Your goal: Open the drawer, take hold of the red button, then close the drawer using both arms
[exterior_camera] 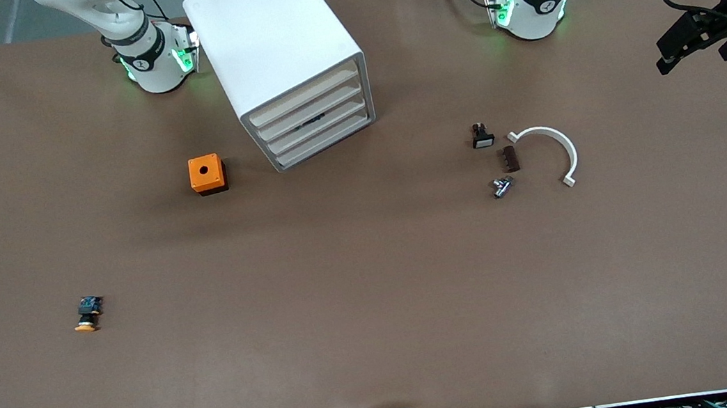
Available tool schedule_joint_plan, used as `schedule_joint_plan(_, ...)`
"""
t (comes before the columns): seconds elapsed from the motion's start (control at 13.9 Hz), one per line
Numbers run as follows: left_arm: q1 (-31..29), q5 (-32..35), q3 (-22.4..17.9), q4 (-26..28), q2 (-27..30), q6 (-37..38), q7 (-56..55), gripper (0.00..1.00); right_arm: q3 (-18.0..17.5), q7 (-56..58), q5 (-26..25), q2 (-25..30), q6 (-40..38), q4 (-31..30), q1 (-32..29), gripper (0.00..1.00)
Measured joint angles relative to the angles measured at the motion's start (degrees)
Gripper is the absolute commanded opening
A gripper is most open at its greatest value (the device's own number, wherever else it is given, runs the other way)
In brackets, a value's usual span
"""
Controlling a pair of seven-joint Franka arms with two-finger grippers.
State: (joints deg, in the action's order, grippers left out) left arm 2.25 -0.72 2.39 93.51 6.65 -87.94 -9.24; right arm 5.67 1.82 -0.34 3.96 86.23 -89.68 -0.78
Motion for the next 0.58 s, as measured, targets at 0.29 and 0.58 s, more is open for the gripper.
schedule_joint_plan(0.29, 0.02, 0.0, 0.01, -0.31, -0.6, -0.01, 0.04, 1.0, 0.02, 0.06, 0.01, 0.0, -0.01, 0.0, -0.03, 1.0)
schedule_joint_plan(0.58, 0.2, 0.0, 0.21, -1.09, -4.84, -0.05, 0.06, 1.0, 0.01, 0.11, 0.04, 0.0, -0.04, -0.01, -0.03, 1.0)
